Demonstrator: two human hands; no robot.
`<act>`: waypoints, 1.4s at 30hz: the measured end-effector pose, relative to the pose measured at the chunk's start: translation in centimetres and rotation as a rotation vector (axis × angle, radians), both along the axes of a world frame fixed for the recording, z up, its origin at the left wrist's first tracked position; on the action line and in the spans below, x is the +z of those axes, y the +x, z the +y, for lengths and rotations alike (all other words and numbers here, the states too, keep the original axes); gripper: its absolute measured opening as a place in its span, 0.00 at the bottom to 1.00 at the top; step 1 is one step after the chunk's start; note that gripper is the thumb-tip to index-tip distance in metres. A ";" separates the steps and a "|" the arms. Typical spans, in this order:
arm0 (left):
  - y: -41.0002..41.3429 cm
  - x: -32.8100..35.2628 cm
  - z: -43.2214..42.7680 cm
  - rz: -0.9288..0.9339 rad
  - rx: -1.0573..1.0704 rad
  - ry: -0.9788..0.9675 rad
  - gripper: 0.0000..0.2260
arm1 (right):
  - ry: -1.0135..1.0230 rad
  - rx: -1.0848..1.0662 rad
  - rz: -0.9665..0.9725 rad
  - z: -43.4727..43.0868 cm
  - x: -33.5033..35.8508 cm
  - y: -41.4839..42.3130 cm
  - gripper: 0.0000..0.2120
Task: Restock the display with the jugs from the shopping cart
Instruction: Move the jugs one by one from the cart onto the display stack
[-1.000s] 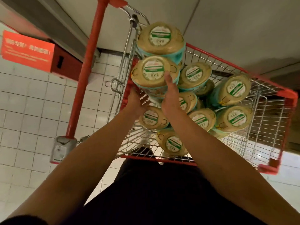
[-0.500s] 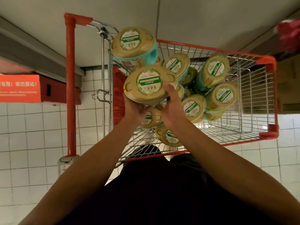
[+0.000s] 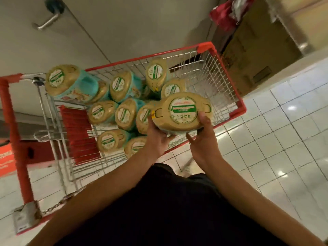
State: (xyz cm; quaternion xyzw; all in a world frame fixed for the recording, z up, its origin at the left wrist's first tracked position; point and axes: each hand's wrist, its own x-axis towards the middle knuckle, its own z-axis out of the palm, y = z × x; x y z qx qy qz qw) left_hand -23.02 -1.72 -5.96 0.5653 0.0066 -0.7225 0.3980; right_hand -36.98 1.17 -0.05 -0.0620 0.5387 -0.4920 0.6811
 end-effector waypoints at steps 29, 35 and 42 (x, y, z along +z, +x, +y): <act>-63.5 -1.8 -17.3 0.143 -0.879 -0.121 0.32 | -0.041 -0.761 0.097 -6.7 3.6 -57.8 0.15; -74.4 0.0 -23.0 0.164 -0.930 -0.145 0.30 | -0.074 -0.786 0.095 -11.9 5.0 -68.1 0.11; -86.7 0.6 -29.7 0.210 -0.792 -0.146 0.33 | -0.083 -0.666 0.096 -19.1 4.5 -82.0 0.25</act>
